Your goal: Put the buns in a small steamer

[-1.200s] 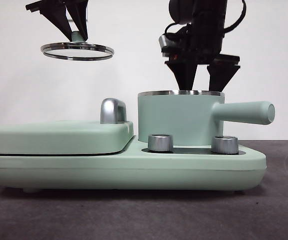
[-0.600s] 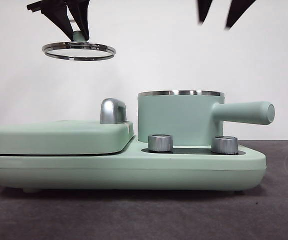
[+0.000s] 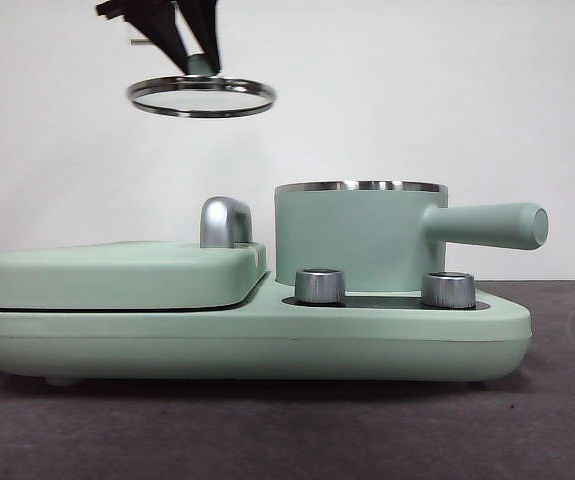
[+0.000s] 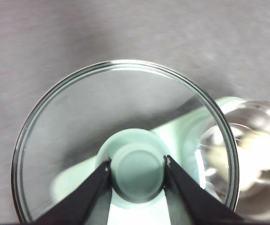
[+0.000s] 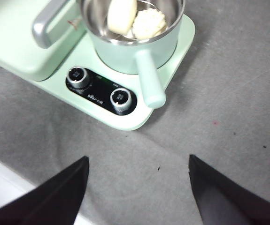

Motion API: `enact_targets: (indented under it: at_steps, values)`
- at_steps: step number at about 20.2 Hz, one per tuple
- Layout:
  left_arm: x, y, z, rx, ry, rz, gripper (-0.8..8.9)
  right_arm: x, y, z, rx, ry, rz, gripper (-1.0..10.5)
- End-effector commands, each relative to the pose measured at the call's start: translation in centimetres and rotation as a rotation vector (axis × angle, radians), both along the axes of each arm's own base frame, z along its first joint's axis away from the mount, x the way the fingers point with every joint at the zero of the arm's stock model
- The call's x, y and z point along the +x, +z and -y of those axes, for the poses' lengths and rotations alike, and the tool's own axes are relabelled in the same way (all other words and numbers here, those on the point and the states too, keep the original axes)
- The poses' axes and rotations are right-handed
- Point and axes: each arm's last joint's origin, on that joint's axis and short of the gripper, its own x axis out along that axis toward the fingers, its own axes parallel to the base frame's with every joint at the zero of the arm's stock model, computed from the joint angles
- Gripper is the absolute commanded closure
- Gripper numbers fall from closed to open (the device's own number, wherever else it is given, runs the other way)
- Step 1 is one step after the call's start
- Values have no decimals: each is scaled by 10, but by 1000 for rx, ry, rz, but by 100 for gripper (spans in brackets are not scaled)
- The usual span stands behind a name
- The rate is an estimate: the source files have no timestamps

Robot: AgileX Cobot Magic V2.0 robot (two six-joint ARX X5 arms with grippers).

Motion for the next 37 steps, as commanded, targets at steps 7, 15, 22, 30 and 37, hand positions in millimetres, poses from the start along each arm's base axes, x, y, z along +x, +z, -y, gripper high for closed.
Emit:
enact_targets:
  at_steps: [7, 15, 22, 30, 37]
  values:
    - [-40, 12, 64, -36, -182, 49, 759, -72, -40, 35, 153, 45, 195, 609]
    - [-61, -17, 116, 15, -343, 6, 766, -75, -40, 35, 174, 71, 202, 609]
    - [-57, -35, 130, 44, -378, -15, 798, -77, -40, 33, 221, 154, 182, 623]
    - [-41, -59, 145, 63, -398, -14, 798, -76, -36, 32, 250, 174, 205, 623]
    - [-31, -75, 148, 83, -390, -43, 798, -76, -36, 32, 254, 173, 213, 623]
